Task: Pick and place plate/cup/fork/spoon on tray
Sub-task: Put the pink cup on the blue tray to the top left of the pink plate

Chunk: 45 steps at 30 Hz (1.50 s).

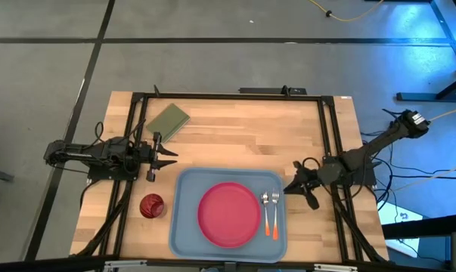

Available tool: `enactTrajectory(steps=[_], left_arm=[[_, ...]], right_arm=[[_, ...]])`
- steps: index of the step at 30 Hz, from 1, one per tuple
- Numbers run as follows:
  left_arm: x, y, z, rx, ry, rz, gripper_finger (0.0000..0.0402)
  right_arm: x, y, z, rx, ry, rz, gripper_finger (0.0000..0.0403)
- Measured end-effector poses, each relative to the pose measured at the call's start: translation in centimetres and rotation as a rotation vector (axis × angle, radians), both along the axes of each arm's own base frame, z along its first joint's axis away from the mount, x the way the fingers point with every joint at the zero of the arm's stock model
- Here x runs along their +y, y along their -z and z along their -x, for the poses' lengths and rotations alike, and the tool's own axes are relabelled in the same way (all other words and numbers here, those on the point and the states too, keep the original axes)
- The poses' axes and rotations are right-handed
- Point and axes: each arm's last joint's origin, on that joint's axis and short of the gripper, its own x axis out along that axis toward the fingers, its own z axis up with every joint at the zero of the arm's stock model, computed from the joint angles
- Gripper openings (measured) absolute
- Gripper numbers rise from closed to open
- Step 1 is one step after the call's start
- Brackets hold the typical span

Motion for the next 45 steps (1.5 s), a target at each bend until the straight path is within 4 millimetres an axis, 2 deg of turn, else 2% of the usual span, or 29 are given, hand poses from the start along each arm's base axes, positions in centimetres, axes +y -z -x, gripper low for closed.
enactTrajectory(steps=[6, 13, 25, 32, 45], left_arm=[[0.0, 0.0, 0.0, 0.000, -0.001, 0.000, 0.0100], [0.0, 0.0, 0.0, 0.000, 0.000, 0.000, 0.0100], [0.0, 0.0, 0.0, 0.000, 0.000, 0.000, 0.0100], [0.0, 0.0, 0.0, 0.000, -0.001, 0.000, 0.0100], [0.0, 0.0, 0.0, 0.000, -0.001, 0.000, 0.0100]], right_arm=[[-1.5, 0.1, 1.0, -0.162, -0.009, 0.117, 0.0046], [-2.6, 1.5, 2.3, -0.267, 0.049, 0.179, 0.0046], [-3.6, -0.4, 3.1, -0.484, 0.061, 0.272, 0.0046], [-3.7, -0.7, 3.7, -0.546, -0.110, 0.193, 0.0046], [-4.8, -1.1, 3.7, -0.599, 0.017, 0.270, 0.0046]])
